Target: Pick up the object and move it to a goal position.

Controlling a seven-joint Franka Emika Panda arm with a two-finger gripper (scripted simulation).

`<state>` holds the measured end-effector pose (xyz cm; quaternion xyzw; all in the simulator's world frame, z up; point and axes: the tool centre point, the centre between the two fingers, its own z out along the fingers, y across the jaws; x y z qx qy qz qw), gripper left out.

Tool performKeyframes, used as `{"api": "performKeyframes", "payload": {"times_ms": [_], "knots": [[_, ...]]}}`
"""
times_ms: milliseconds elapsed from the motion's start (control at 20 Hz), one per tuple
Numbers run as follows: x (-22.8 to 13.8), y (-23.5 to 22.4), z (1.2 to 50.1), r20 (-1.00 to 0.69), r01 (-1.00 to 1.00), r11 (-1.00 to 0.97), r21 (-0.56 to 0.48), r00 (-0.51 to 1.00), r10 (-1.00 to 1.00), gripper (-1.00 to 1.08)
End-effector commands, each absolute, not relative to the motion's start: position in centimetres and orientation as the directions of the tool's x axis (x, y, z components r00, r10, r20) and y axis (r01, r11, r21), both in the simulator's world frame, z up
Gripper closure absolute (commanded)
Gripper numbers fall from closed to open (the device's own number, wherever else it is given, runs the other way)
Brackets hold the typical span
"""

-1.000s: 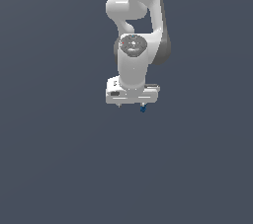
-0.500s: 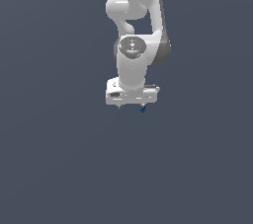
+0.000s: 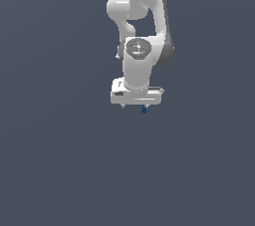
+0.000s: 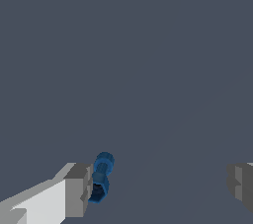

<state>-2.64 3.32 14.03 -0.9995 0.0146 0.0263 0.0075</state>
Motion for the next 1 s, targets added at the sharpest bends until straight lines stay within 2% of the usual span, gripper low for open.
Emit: {"api": "performKeyframes", "payload": {"times_ms": [0,950], "knots": [[-3.1,3.9,13.6,-0.049,-0.063,-0.998,-0.011,0.997,-0.062,-0.92],[-8.0,8.5,9.9,-0.008,-0.39,-0.921,0.002,0.921,-0.39,-0.92]]}}
